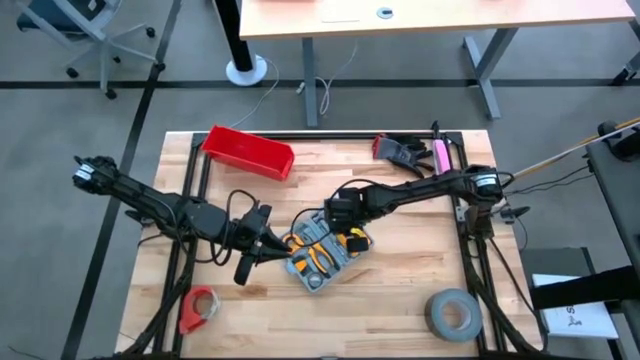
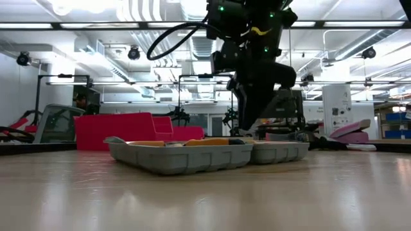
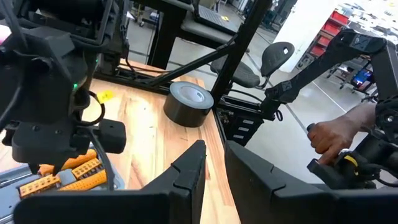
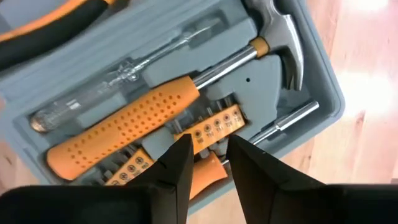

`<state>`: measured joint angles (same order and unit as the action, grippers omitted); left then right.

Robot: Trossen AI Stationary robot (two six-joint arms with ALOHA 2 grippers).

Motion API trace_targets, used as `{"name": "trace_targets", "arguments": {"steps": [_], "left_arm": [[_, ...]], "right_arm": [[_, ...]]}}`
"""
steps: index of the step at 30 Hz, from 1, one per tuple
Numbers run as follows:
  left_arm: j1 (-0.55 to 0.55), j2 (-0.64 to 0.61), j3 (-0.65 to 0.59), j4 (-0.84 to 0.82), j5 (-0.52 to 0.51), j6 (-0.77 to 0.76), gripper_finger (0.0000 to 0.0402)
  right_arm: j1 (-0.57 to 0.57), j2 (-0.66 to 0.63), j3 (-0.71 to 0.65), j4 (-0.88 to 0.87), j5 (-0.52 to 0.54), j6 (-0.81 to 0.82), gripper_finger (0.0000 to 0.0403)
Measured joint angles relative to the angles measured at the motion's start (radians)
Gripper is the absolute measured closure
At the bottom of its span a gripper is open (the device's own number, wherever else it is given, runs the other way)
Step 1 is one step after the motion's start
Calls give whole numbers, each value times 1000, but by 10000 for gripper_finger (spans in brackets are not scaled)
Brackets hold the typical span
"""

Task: Prefit tool cases
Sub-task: Adjust the tools to fit the prefit tool case

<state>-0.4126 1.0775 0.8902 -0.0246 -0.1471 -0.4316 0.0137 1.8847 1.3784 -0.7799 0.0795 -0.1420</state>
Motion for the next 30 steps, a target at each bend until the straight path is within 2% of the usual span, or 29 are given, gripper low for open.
{"name": "trace_targets", "arguments": {"steps": [9, 13, 17, 30], "left_arm": [[0, 0, 0, 0, 0, 0, 335], [0, 0, 0, 1, 0, 0, 335], [-6, 0, 0, 0, 3, -2, 335], [-6, 0, 0, 0, 7, -4, 335]], "right_arm": [[-8, 47, -11, 20, -13, -41, 332], [-35, 122, -26, 36, -75, -52, 342], [-52, 137, -21, 38, -115, -32, 349], [-50, -21, -8, -6, -98, 43, 340]]}}
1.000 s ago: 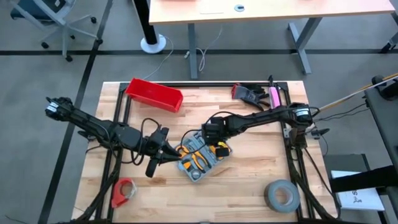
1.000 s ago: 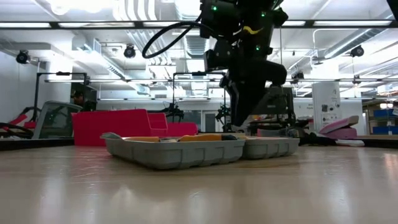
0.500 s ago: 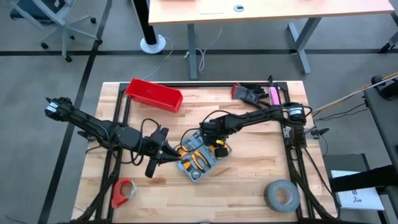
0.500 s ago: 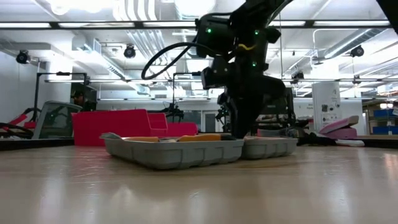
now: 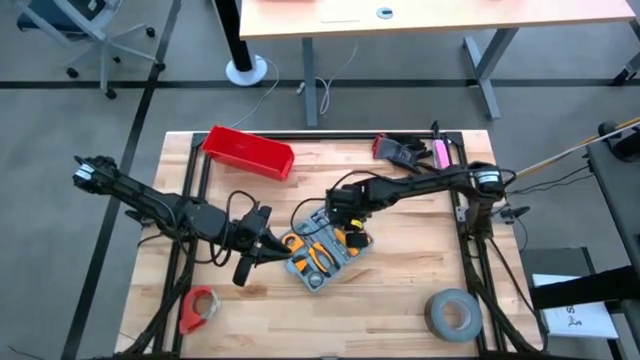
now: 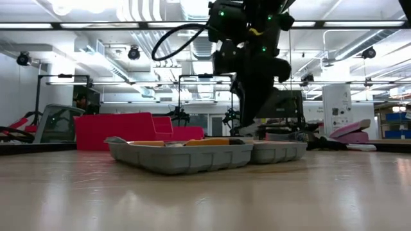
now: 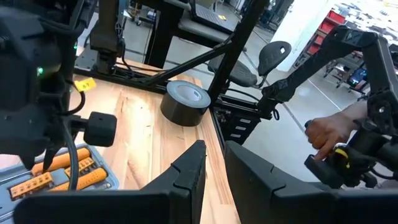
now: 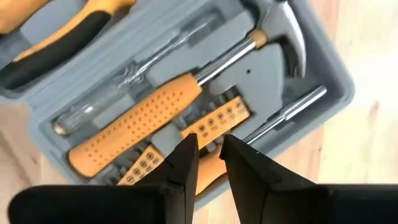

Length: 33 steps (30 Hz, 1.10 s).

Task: Prefit tool cases
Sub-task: Adjust the tools to fit the prefit tool case

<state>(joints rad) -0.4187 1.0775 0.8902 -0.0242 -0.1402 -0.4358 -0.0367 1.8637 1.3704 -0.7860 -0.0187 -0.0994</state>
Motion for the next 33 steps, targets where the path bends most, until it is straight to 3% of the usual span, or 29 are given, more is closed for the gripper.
{"name": "trace_targets", "arguments": {"steps": [8, 22, 27, 33], "left_arm": [[0, 0, 0, 0, 0, 0, 335], [0, 0, 0, 1, 0, 0, 335], [0, 0, 0, 1, -4, 8, 335], [-1, 0, 0, 1, -5, 6, 335]], "right_arm": [[1, -42, 34, -94, -9, 38, 352], [4, -45, 107, -154, -15, 41, 333], [4, 1, 81, -125, -15, 39, 346], [-4, 116, -6, 55, -54, 13, 357]]}}
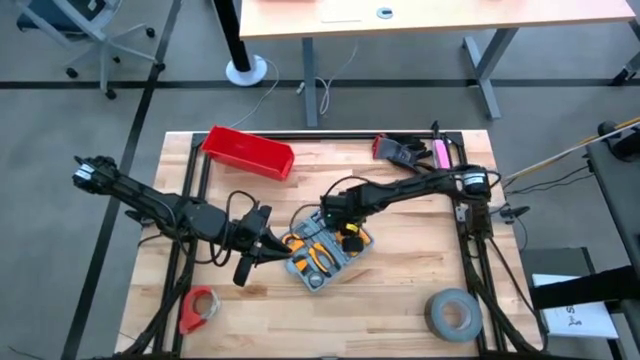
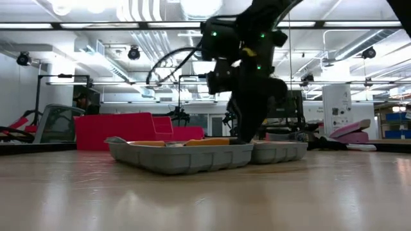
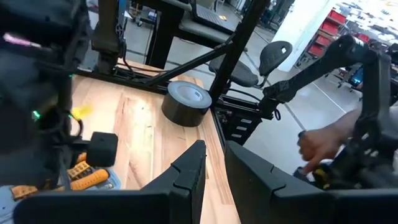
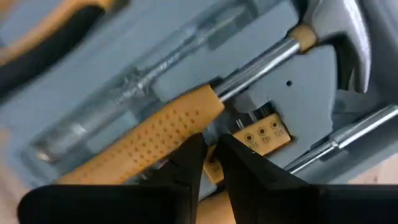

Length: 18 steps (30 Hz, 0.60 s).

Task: Prefit tool cases
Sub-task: Adjust the tools to fit the prefit tool case

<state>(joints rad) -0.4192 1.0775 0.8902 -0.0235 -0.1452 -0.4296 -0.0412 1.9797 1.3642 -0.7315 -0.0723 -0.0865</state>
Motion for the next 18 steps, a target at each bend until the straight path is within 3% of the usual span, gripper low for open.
{"name": "trace_targets", "arguments": {"steps": [5, 18], "left_arm": [[-13, -13, 0, 0, -2, -3, 335], [-12, -16, 0, -3, -3, -4, 335]], "right_arm": [[-9, 43, -7, 7, -40, 19, 358], [-6, -131, 17, -55, -6, 53, 360]]}}
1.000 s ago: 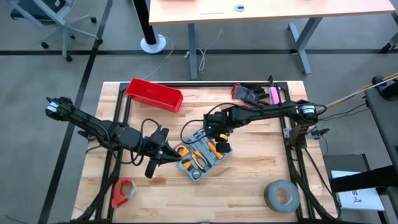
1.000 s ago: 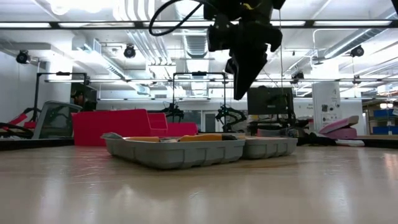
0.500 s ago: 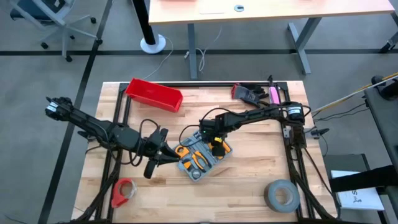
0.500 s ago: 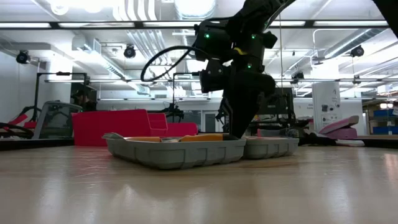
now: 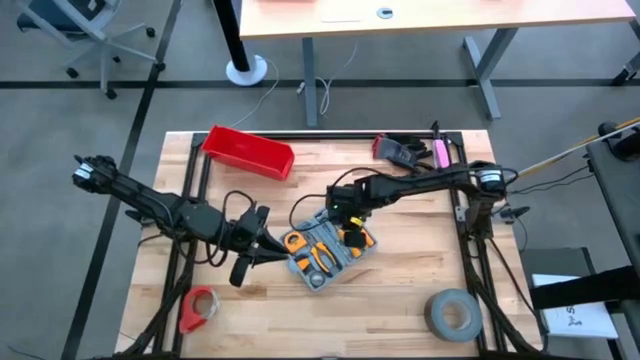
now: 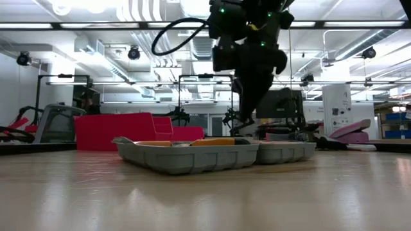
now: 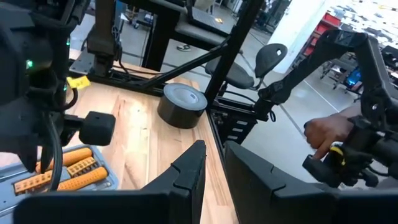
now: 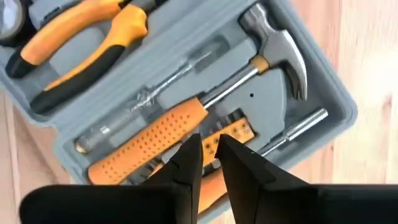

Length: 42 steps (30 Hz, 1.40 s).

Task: Prefit tool cases
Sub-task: Adjust the tools to fit the prefit tool case

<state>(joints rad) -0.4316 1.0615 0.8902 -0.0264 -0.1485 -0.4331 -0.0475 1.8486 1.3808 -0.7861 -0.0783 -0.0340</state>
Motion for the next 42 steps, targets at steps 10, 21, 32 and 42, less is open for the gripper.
{"name": "trace_targets", "arguments": {"steps": [10, 21, 32, 42], "left_arm": [[0, 0, 0, 1, 0, 1, 335], [0, 0, 0, 3, 0, 2, 335], [-2, 0, 0, 0, 1, 2, 335], [-5, -2, 0, -2, 1, 1, 335]], "right_arm": [[3, -43, 0, -71, 0, 12, 357], [3, -27, 0, -66, 0, -6, 344], [-19, 145, -65, 68, -31, -62, 366], [-33, 86, -45, 63, -71, -35, 360]]}}
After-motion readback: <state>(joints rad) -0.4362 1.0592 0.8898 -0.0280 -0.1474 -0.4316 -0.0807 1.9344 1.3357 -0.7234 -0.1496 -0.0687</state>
